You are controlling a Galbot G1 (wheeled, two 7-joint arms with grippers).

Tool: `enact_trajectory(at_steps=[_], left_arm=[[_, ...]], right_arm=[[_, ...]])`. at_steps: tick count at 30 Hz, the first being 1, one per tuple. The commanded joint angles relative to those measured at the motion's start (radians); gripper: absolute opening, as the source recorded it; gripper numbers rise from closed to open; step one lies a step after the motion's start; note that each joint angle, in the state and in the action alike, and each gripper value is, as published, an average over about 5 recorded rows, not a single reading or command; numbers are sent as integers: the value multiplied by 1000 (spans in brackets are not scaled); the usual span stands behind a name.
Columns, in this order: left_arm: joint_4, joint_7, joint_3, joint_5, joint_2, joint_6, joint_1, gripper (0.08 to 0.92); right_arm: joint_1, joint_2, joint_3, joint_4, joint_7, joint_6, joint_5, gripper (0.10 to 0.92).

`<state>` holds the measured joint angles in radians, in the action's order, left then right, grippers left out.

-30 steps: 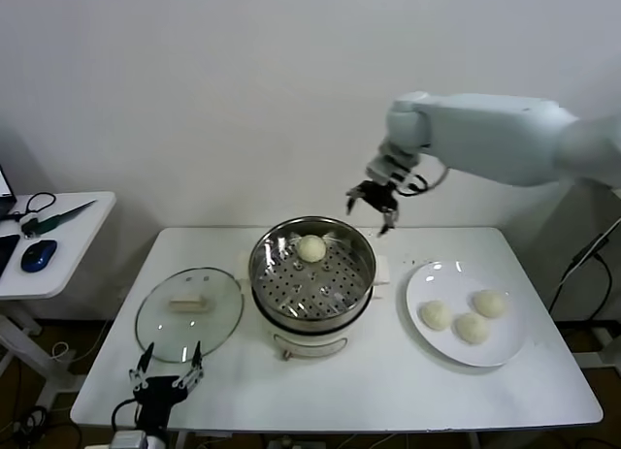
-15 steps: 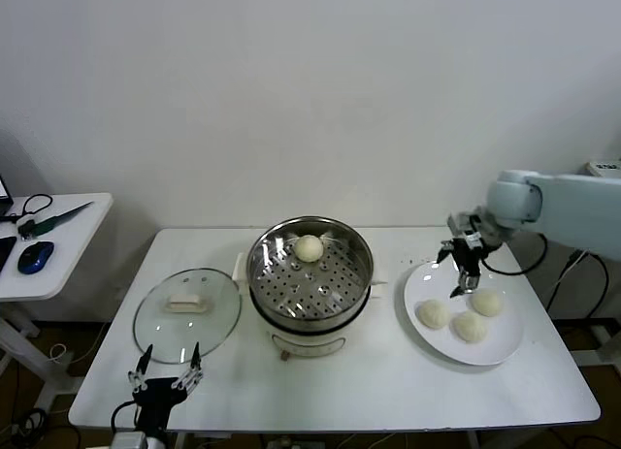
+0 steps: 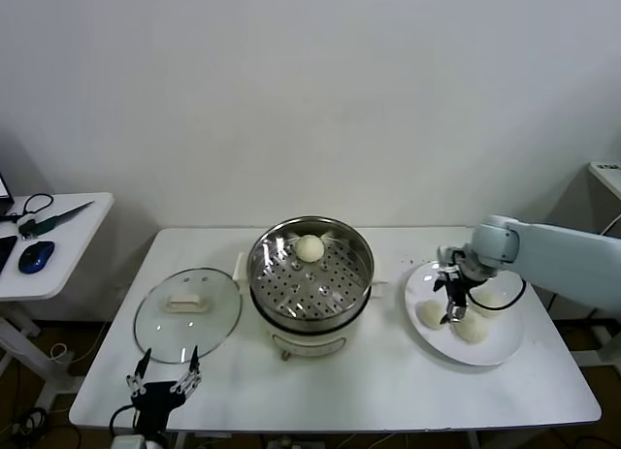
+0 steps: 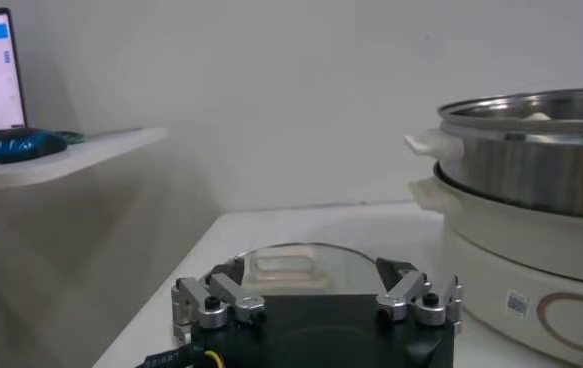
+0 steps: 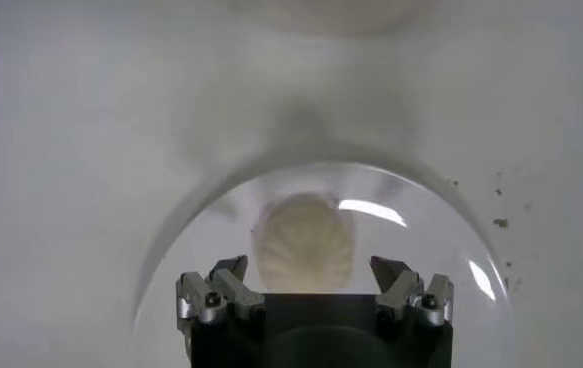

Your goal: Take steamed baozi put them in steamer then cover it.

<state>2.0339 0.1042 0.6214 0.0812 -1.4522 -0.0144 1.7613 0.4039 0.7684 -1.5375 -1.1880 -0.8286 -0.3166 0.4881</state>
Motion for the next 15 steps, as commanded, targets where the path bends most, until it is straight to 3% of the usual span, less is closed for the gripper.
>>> enact_trajectory(at_steps=[1,4,11,15], left_arm=[[0,0,0,0,1,0,0,823],[-3,1,0,0,1,1,-1,823],[-7,2,0,-1,2,1,-5,823],[-3,2,0,-3,1,0,-4,823]], right_arm=[[-95,22,77,68,6,-22,-36,823],[-93,25,78,71,4,-18,-35,802],[-84,23,79,59,-17,-14,-30,658],[-67,18,74,50,-37,-12,-28,633]])
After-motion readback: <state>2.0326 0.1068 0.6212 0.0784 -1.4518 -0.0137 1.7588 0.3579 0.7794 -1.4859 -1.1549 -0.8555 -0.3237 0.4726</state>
